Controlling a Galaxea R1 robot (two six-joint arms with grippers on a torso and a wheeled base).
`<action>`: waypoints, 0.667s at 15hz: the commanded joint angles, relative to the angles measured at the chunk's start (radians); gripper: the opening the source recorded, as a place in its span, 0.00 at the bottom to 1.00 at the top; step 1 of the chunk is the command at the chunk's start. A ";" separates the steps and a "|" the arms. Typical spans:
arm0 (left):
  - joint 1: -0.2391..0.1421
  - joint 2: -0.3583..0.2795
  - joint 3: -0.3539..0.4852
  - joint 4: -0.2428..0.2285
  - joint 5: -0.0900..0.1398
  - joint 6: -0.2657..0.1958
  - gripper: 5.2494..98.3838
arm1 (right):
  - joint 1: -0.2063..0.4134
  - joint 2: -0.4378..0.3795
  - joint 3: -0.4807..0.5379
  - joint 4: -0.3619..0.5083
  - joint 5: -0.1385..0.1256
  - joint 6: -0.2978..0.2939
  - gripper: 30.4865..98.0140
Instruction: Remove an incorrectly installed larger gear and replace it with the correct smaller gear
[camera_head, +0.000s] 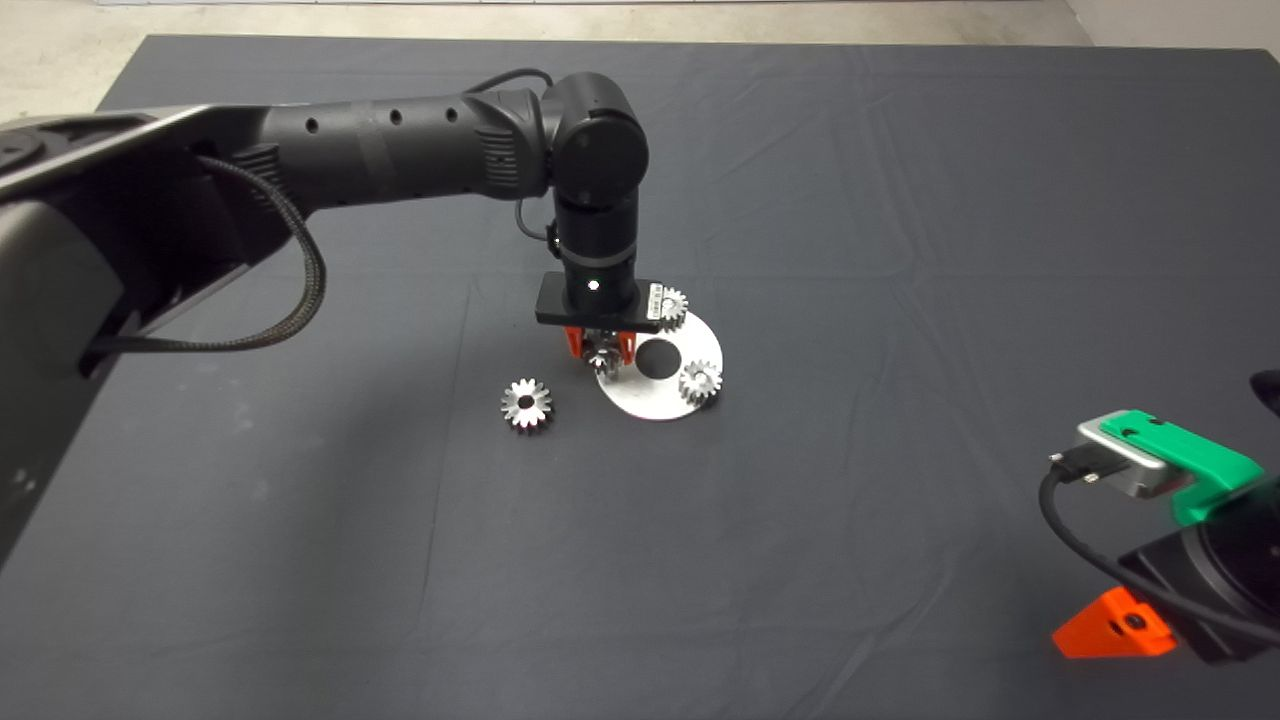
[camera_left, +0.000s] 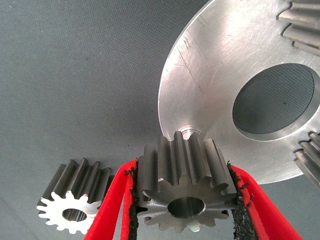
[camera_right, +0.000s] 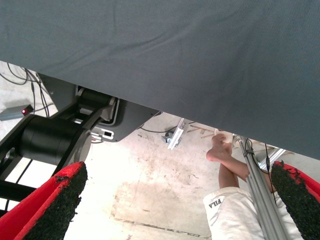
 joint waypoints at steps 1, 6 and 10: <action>-0.023 0.008 0.010 -0.014 0.010 0.006 0.33 | 0.009 0.003 0.003 0.031 -0.057 0.003 0.98; -0.022 0.010 0.001 -0.011 0.007 0.006 0.33 | 0.009 0.002 0.003 0.032 -0.058 0.003 0.98; -0.018 0.010 0.002 -0.011 0.008 0.004 0.33 | 0.009 0.002 0.003 0.031 -0.058 0.002 0.98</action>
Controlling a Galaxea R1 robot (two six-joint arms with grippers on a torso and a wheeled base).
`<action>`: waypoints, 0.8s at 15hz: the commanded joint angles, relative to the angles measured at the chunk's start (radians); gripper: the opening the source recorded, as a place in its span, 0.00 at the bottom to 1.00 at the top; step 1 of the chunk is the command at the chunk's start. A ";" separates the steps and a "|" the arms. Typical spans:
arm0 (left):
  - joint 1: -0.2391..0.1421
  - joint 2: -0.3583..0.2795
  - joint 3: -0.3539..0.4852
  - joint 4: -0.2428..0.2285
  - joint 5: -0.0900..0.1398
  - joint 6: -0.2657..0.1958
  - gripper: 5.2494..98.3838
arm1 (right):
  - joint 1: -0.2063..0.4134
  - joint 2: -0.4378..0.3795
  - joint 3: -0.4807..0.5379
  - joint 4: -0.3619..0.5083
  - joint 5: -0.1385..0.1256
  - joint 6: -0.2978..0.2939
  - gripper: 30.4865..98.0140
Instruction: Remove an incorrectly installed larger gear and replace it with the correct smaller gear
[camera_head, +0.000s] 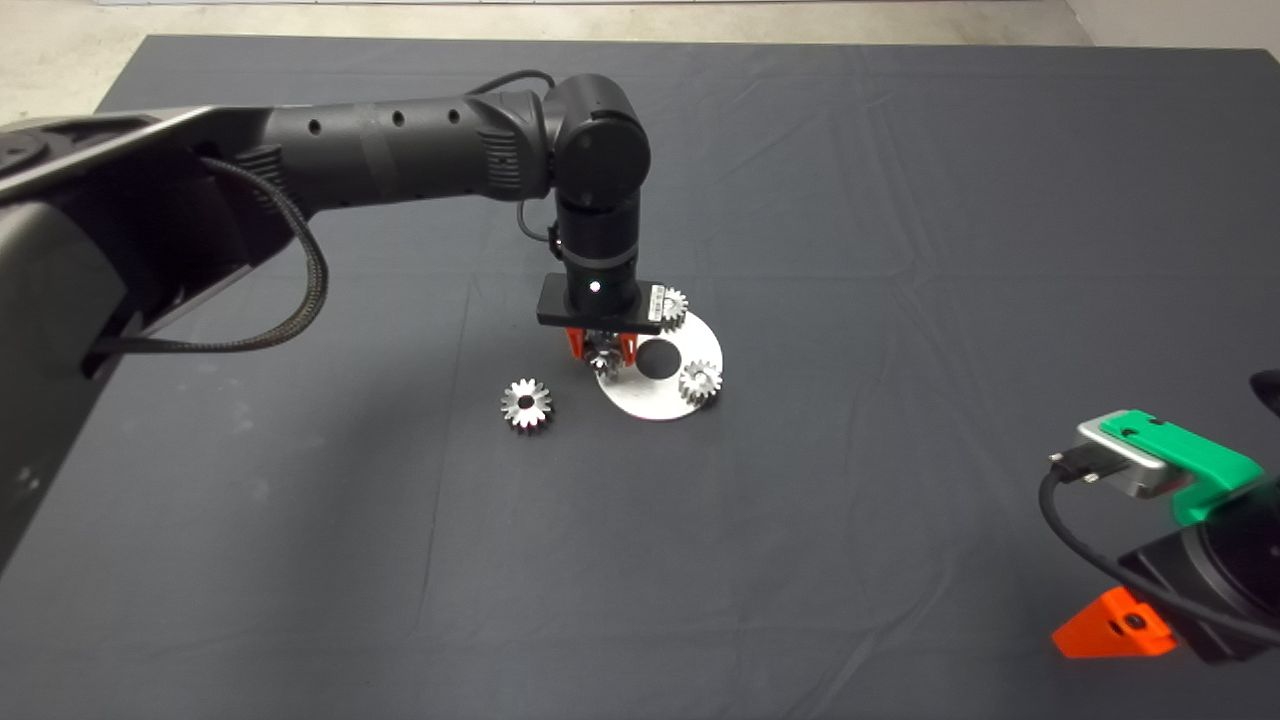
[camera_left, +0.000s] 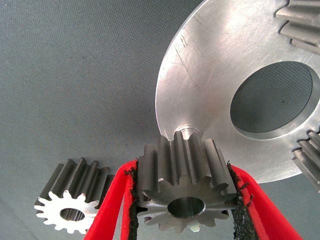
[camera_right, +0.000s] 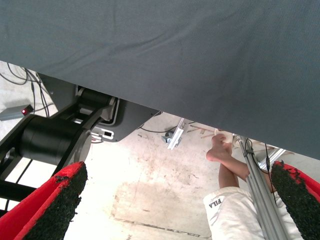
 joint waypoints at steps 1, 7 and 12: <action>-0.018 0.007 0.001 -0.011 0.006 0.004 0.33 | 0.009 0.002 0.003 0.031 -0.058 0.002 0.98; -0.015 0.007 0.000 -0.009 0.008 0.006 0.33 | 0.009 0.002 0.003 0.031 -0.058 0.003 0.98; -0.018 0.008 -0.001 -0.011 -0.004 0.004 0.33 | 0.009 0.002 0.003 0.031 -0.058 0.003 0.98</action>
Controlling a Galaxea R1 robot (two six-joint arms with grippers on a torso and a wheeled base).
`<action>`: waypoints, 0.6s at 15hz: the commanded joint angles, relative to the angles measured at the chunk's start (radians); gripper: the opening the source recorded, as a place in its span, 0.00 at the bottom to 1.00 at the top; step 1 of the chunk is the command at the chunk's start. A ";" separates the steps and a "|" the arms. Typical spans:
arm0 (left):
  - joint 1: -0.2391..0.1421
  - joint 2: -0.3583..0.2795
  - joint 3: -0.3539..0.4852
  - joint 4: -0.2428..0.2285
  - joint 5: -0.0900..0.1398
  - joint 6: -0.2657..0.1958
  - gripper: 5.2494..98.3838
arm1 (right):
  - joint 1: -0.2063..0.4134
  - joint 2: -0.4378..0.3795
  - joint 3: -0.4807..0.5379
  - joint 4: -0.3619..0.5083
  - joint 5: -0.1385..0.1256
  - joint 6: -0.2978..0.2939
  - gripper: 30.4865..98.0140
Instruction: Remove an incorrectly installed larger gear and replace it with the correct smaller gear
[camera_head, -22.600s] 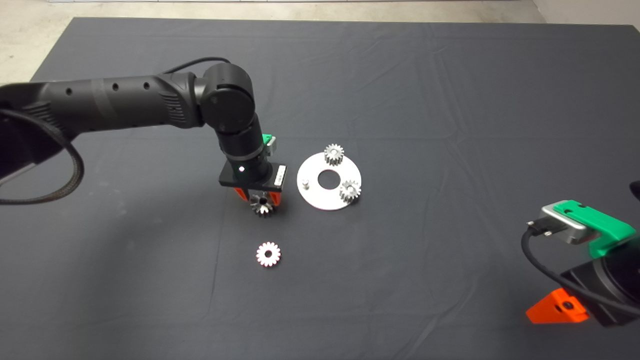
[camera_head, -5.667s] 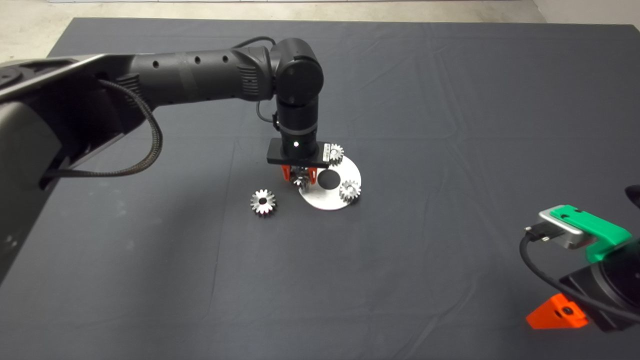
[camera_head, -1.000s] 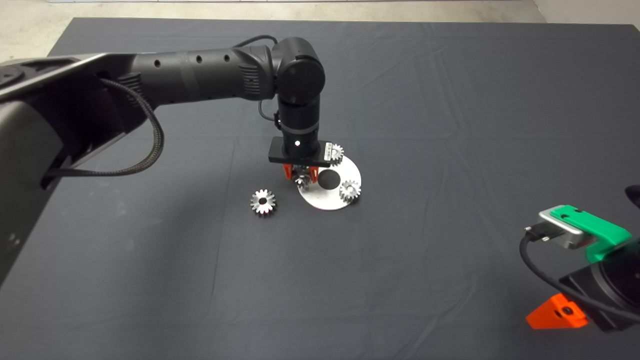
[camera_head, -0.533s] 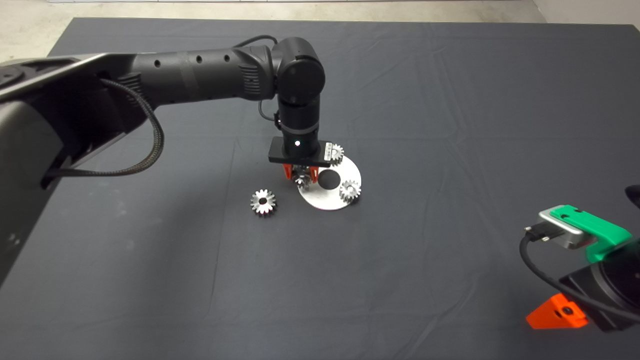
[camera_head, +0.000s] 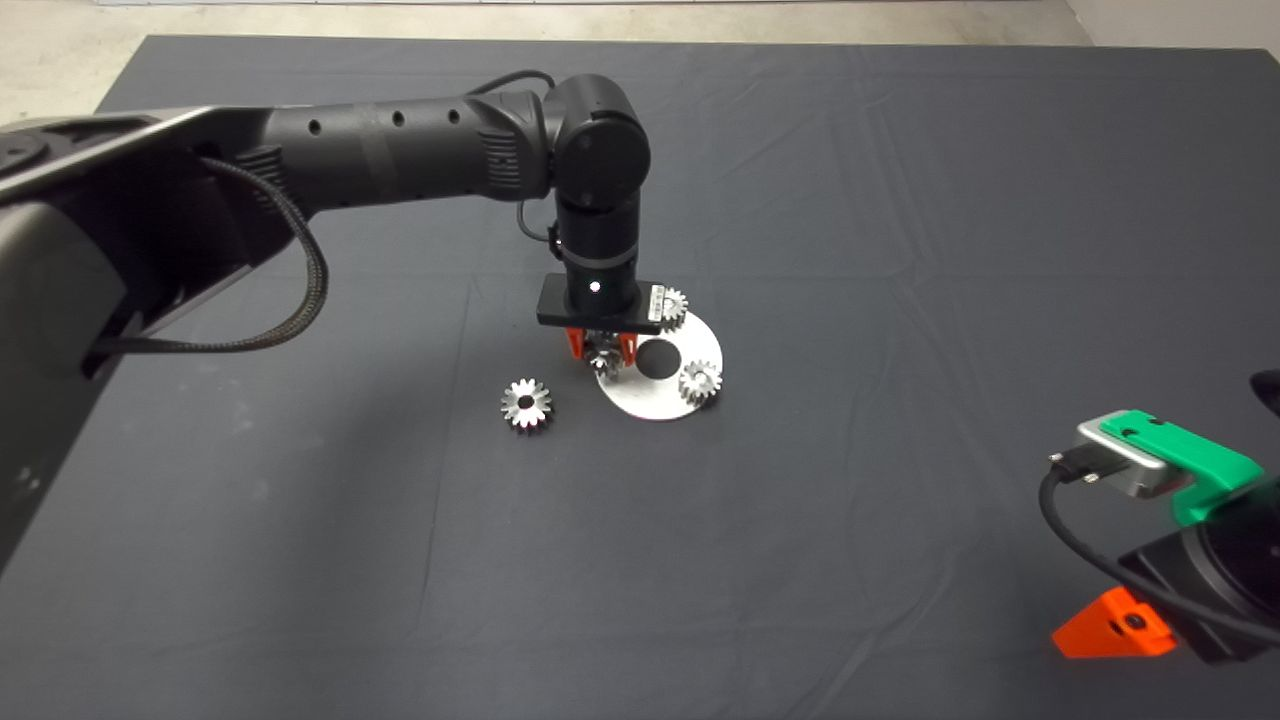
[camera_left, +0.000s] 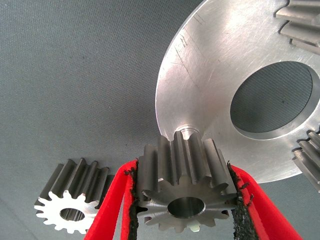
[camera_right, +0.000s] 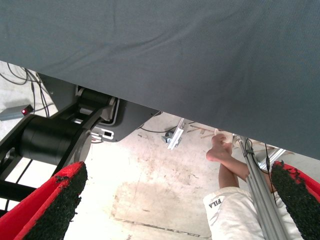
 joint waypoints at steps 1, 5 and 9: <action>-0.018 0.007 -0.003 -0.011 -0.014 0.004 0.33 | 0.009 0.002 0.003 0.032 -0.058 0.002 0.98; -0.019 0.005 -0.022 -0.009 -0.023 0.018 0.33 | 0.009 0.002 0.003 0.031 -0.058 0.002 0.98; -0.024 0.005 -0.023 -0.009 -0.028 0.023 0.33 | 0.009 0.002 0.003 0.031 -0.058 0.002 0.98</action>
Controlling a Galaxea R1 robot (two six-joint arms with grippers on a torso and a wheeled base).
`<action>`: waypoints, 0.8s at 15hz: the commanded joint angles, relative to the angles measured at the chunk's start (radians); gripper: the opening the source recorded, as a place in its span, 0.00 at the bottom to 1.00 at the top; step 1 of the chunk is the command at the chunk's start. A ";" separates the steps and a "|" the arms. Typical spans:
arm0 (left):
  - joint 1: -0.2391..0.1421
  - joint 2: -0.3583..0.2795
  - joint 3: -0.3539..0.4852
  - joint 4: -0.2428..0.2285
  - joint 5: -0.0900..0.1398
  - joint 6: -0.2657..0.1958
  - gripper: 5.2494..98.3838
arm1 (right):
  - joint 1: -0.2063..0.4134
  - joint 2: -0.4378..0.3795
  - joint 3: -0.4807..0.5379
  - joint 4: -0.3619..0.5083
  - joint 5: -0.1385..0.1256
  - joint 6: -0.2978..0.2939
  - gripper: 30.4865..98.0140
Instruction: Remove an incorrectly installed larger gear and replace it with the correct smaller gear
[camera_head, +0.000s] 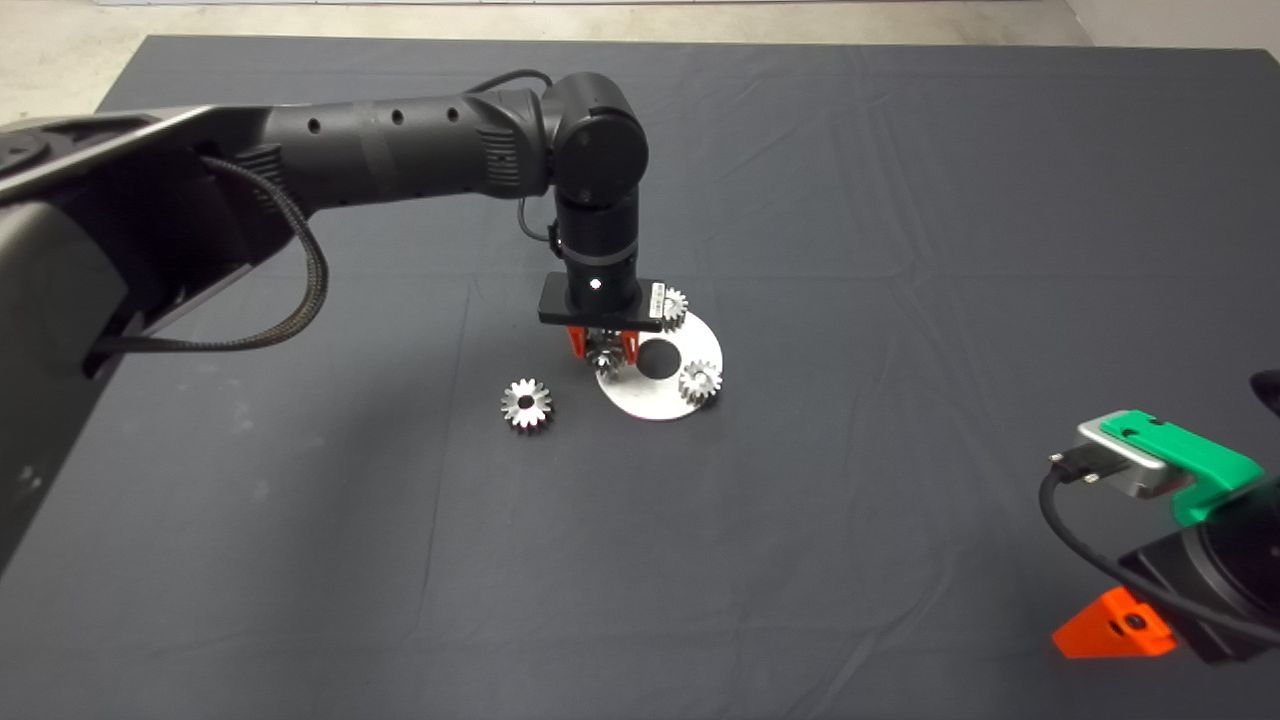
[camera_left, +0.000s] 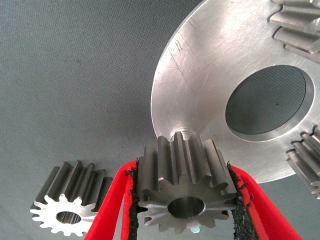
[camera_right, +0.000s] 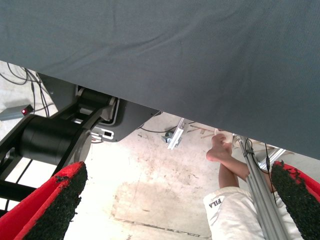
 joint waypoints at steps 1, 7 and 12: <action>-0.023 0.003 -0.004 -0.002 -0.007 0.007 0.33 | 0.009 0.002 0.003 0.031 -0.058 0.002 0.98; -0.023 0.006 0.001 -0.003 0.004 0.007 0.33 | 0.009 0.002 0.003 0.031 -0.058 0.002 0.98; -0.023 0.006 0.007 -0.008 0.017 0.007 0.33 | 0.009 0.002 0.003 0.031 -0.058 0.002 0.98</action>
